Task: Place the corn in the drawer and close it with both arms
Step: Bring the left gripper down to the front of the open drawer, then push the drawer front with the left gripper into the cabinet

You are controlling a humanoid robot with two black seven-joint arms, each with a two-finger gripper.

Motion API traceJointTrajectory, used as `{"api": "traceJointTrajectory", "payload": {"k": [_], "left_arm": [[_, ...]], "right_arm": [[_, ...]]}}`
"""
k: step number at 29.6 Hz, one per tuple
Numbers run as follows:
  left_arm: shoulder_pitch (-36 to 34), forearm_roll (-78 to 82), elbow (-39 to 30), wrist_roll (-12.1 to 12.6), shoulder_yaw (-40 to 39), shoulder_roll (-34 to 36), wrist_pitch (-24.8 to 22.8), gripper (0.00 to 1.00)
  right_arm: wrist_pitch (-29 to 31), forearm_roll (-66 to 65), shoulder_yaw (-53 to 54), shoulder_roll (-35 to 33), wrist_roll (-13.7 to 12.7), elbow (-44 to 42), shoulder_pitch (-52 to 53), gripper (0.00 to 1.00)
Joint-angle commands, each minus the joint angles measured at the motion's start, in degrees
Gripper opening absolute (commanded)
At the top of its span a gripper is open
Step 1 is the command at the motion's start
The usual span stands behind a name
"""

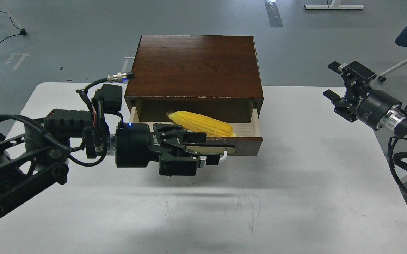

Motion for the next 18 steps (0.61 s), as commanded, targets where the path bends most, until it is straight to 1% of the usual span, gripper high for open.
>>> {"api": "traceJointTrajectory", "payload": {"k": [1,5,9,18], "left_arm": [[8.0,-4.1,1.6,0.0,0.5,1.1,4.3,0.0],[11.5,-7.2,2.8,0.0,0.0,2.2,4.9,0.0],[11.6,-9.2,3.0,0.0,-0.8,2.4,4.8,0.0],[11.6,-10.3,7.9,0.0,-0.8,2.4,4.9,0.0]], "right_arm": [[0.0,0.0,0.0,0.0,0.0,0.0,-0.7,0.96],[-0.1,0.0,0.1,0.0,0.0,0.0,-0.7,0.96],[-0.1,0.0,0.1,0.1,0.0,0.0,-0.7,0.96],[-0.2,0.0,0.0,0.3,0.0,0.0,-1.1,0.96]]}}
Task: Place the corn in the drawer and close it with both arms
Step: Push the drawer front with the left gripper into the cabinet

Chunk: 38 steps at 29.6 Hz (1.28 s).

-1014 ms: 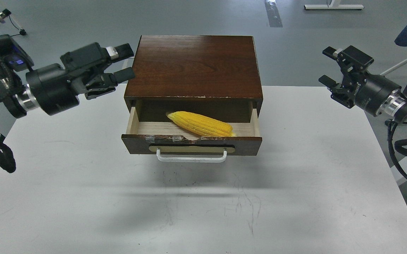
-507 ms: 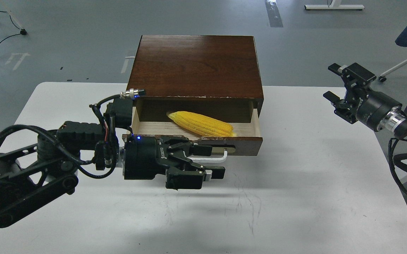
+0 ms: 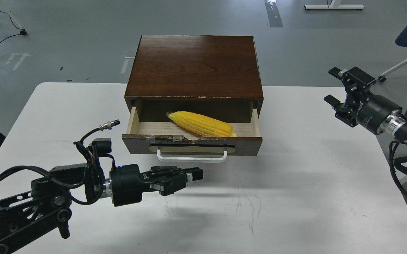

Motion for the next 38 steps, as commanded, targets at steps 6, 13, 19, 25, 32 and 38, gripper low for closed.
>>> {"api": "traceJointTrajectory", "payload": {"k": [6,13,19,25,32,38], "left_arm": [[0.0,0.0,2.2,0.0,0.0,0.1,0.1,0.0],[0.0,0.0,3.2,0.0,0.0,0.0,0.1,0.0],[0.0,0.0,4.1,0.0,-0.9,-0.1,0.3,0.0],[-0.2,0.0,4.8,0.0,-1.4,-0.2,0.3,0.0],[-0.3,0.0,5.7,0.0,-2.0,-0.5,0.3,0.0],[-0.7,0.1,6.7,0.0,-2.0,-0.7,2.7,0.0]], "right_arm": [[0.0,0.0,-0.1,0.0,0.0,0.0,-0.2,0.97],[0.0,0.0,-0.1,0.0,0.0,0.0,-0.6,0.96],[0.0,0.0,-0.1,0.0,0.0,0.1,-0.7,0.96],[0.0,0.0,-0.1,0.0,0.0,0.1,-1.1,0.96],[0.0,0.0,-0.1,0.0,0.0,0.1,-1.4,0.96],[0.0,0.0,-0.1,0.0,0.0,0.1,-1.6,0.96]]}}
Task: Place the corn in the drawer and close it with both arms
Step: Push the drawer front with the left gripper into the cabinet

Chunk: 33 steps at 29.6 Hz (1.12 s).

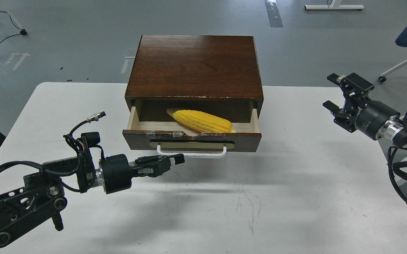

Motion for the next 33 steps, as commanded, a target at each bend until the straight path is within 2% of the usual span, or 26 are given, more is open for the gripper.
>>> {"api": "traceJointTrajectory", "payload": {"k": [1,33], "left_arm": [[-0.1,0.1,0.7,0.0,0.1,0.0,2.2,0.0],[-0.2,1.2,0.9,0.0,1.1,0.7,0.8,0.0]], "right_arm": [[0.0,0.0,0.0,0.0,0.0,0.0,-0.2,0.96],[0.0,0.0,0.1,0.0,0.0,0.0,-0.9,0.96]]}}
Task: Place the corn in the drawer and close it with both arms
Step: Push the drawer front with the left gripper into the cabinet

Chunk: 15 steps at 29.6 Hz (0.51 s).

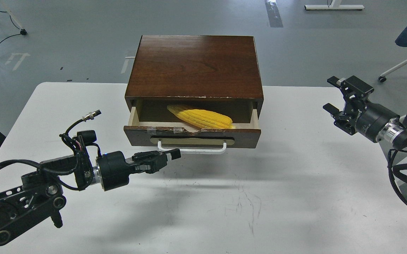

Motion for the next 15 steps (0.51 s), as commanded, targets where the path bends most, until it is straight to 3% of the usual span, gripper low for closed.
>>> {"api": "traceJointTrajectory", "payload": {"k": [1,15], "left_arm": [[0.0,0.2,0.0,0.0,0.1,0.2,0.0,0.0],[-0.3,0.1,0.7,0.0,-0.2,-0.2,0.2,0.0]], "right_arm": [[0.0,0.0,0.0,0.0,0.0,0.0,-0.3,0.96],[0.0,0.0,0.0,0.0,0.0,0.0,-0.5,0.96]]}}
